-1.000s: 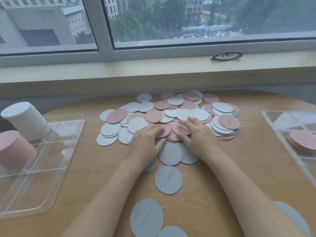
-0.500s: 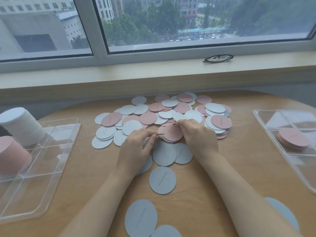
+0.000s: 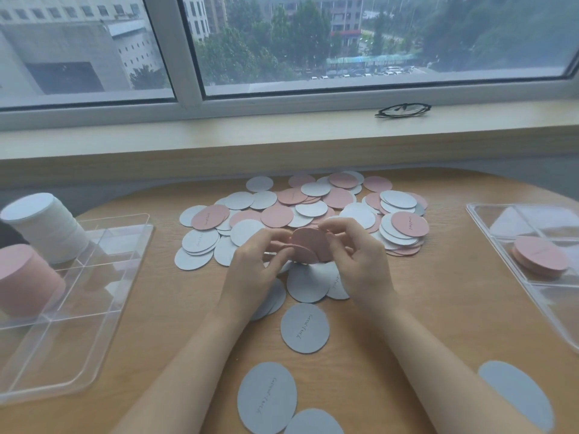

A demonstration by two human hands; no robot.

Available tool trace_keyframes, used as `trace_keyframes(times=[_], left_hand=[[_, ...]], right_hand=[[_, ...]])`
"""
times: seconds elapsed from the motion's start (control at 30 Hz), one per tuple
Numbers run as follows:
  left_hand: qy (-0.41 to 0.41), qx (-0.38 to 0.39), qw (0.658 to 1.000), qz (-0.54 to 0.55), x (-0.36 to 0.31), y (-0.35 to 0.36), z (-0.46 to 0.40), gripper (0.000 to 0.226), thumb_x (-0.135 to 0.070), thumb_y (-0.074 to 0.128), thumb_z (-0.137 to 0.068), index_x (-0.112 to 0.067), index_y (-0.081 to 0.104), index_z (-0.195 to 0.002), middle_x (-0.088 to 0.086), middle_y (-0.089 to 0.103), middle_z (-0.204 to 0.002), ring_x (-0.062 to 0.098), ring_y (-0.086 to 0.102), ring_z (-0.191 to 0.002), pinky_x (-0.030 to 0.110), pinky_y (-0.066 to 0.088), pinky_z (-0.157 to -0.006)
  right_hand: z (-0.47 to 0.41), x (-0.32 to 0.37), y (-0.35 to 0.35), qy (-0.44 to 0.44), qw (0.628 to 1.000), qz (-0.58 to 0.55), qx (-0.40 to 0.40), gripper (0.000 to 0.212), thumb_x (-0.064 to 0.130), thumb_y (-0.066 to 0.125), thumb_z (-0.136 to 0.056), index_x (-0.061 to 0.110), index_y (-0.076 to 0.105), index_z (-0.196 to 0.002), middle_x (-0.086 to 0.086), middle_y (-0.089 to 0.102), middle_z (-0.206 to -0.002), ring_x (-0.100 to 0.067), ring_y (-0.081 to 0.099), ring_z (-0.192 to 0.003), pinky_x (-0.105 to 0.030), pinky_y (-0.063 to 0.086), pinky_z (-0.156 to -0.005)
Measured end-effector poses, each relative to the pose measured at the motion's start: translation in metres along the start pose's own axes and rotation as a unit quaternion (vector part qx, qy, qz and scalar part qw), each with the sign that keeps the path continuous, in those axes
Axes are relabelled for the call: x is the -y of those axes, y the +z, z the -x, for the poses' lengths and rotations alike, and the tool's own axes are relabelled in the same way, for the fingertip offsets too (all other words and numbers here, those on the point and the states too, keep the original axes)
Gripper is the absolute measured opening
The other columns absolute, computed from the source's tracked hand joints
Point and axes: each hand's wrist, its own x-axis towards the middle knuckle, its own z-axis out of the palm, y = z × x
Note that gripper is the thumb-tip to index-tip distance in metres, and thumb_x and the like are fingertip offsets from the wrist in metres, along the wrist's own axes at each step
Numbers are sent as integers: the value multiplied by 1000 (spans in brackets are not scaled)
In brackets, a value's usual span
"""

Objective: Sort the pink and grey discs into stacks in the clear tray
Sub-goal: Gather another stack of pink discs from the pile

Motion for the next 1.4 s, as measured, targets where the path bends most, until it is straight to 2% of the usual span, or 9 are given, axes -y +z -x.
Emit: trace_keyframes(times=[0.1, 0.3, 0.4, 0.5, 0.7, 0.87, 1.17, 1.27, 1.4], left_hand=[[-7, 3, 1000, -3, 0, -1, -1, 37, -20, 70, -93, -27, 64, -129, -14, 70, -108, 3, 66, -99, 19, 54, -80], [28, 30, 996, -74, 3, 0, -1, 18, -30, 59, -100, -36, 70, -112, -20, 71, -105, 8, 62, -99, 18, 44, -75], [8, 35, 997, -67, 7, 0, -3, 18, -29, 55, -102, -27, 70, -111, -15, 71, -104, 7, 62, -97, 19, 43, -77], [3, 52, 996, -70, 8, 0, -4, 20, -19, 54, -102, -25, 66, -117, -13, 69, -109, 6, 61, -103, 19, 45, -86], [-8, 49, 997, -57, 6, 0, -4, 28, -7, 51, -101, -23, 60, -123, -12, 66, -114, 1, 58, -106, 10, 42, -89], [-19, 42, 998, -32, 5, -2, -4, 28, -5, 52, -101, -24, 61, -120, -15, 68, -109, 0, 60, -103, 11, 45, -84], [-10, 60, 997, -37, 3, -3, -5, 27, -6, 54, -100, -22, 65, -119, -14, 69, -110, -2, 60, -102, 9, 43, -84], [0, 64, 997, -37, 0, -3, -3, 30, -4, 52, -101, -21, 65, -122, -13, 69, -113, 0, 61, -105, 10, 43, -87], [-8, 67, 997, -30, -3, -3, -1, 40, -4, 53, -101, -22, 60, -136, -12, 67, -121, -10, 57, -108, 4, 40, -87]], right_hand=[[2, 3, 3, 28, 998, -38, 34, 21, 3, 59, -94, 19, 68, -104, 10, 72, -93, -12, 69, -89, -34, 56, -79], [-2, -5, 8, 7, 995, 27, 98, 14, 18, 57, -99, 23, 70, -101, 17, 71, -94, -6, 65, -93, -27, 52, -81], [-11, -20, 2, -62, 980, 175, 70, 11, 23, 59, -97, 23, 68, -103, 13, 65, -98, -9, 59, -94, -29, 47, -83], [-17, -38, 0, -65, 936, 324, 120, 21, 33, 65, -91, 24, 67, -110, 5, 58, -108, -19, 51, -102, -36, 42, -89], [-22, -42, 3, -60, 904, 393, 157, 24, 39, 65, -90, 26, 69, -110, 7, 58, -109, -21, 48, -106, -37, 38, -91], [-21, -40, 0, -62, 931, 345, 100, 24, 39, 52, -91, 28, 72, -100, 11, 61, -97, -18, 52, -97, -34, 33, -85], [-21, -41, -4, -34, 974, 220, 37, 16, 28, 57, -93, 21, 71, -91, 11, 64, -86, -15, 53, -82, -44, 45, -82], [-15, -28, -7, -1, 995, 102, -13, 15, 23, 56, -99, 17, 70, -95, 8, 69, -87, -16, 62, -85, -36, 49, -79], [-9, -14, -5, 44, 998, -14, 42, 14, 18, 58, -99, 19, 71, -95, 10, 71, -87, -12, 65, -87, -28, 50, -79]])
